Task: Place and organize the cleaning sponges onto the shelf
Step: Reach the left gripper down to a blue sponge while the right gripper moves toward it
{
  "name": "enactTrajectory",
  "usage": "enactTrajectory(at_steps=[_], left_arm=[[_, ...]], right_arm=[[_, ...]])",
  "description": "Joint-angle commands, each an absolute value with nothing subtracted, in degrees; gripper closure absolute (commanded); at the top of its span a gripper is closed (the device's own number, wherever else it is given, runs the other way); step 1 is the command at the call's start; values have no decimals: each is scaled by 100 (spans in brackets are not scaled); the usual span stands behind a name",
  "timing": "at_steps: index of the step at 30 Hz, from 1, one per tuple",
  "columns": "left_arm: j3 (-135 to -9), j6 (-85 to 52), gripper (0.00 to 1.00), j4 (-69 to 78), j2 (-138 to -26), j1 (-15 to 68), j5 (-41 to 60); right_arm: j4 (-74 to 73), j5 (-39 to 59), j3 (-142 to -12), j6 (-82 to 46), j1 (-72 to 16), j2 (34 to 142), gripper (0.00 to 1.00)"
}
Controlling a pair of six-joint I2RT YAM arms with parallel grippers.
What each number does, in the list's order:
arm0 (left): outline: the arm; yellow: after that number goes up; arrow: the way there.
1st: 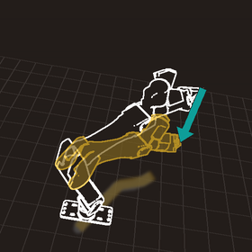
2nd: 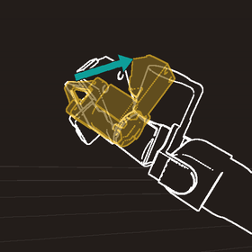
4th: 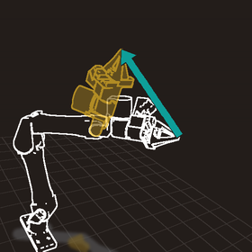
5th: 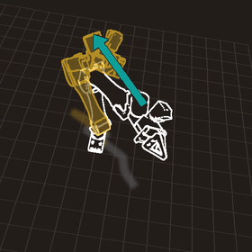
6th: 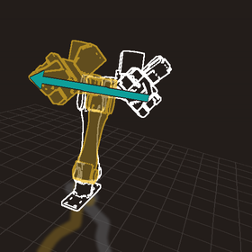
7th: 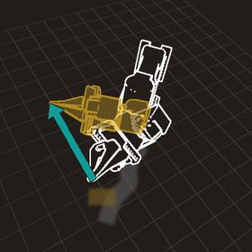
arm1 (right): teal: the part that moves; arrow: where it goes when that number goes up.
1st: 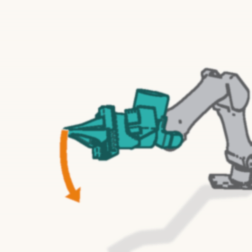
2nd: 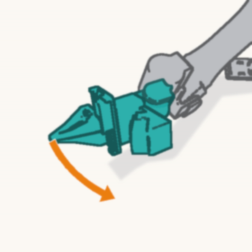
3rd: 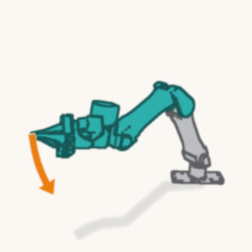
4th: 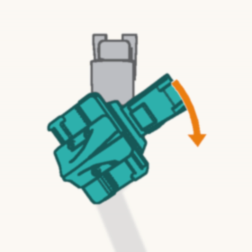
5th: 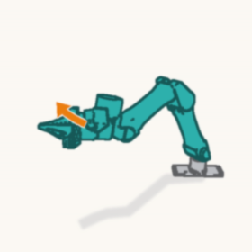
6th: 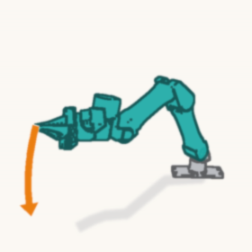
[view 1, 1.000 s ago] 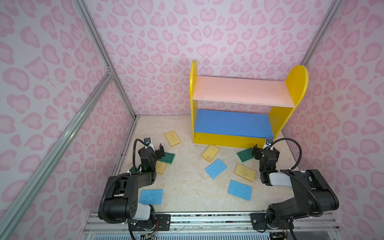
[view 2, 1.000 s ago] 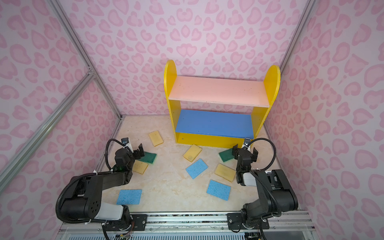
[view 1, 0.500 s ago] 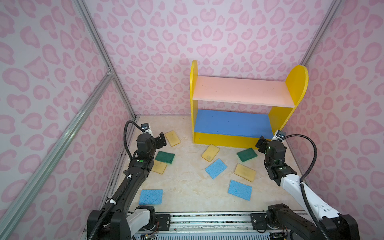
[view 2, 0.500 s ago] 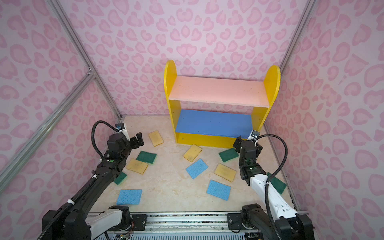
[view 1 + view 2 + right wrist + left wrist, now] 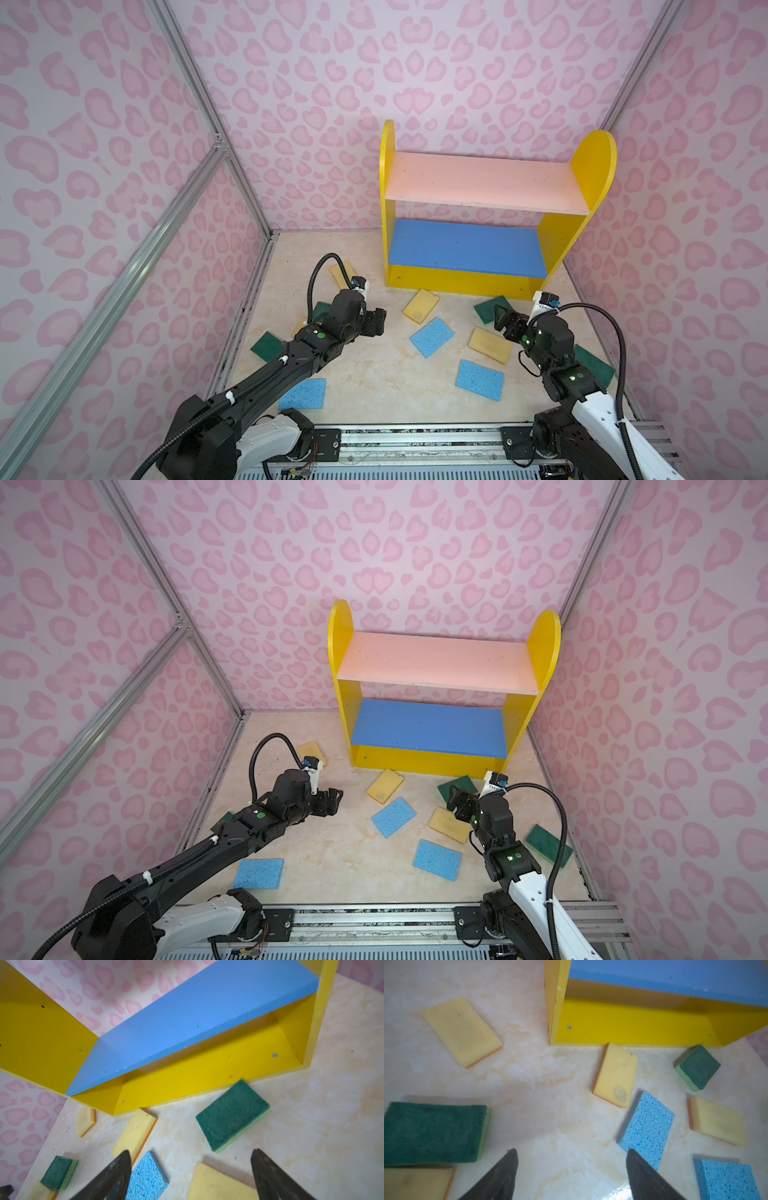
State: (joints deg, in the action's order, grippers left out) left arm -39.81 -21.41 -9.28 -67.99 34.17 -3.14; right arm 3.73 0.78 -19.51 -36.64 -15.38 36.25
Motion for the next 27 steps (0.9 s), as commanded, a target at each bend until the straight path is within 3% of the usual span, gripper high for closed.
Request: enactTrajectory(at_steps=[1,4,13,27], left_arm=[[-3939,-2276,26,-517,-7182,3514,211],[-4072,-2274,33,-259,-7722,3634,540],[-4530,-2241,40,193,-8984,3918,1031],[-5072,-2171,43,114,-9918,4156,1179]], right_arm=[[285,615,-1678,-4173,-1555,3521,10],[217,967,-1572,-4254,-1555,3693,10],[89,1440,-1462,-4381,-1479,3926,9],[-158,1609,-1458,-4385,-1210,4373,9]])
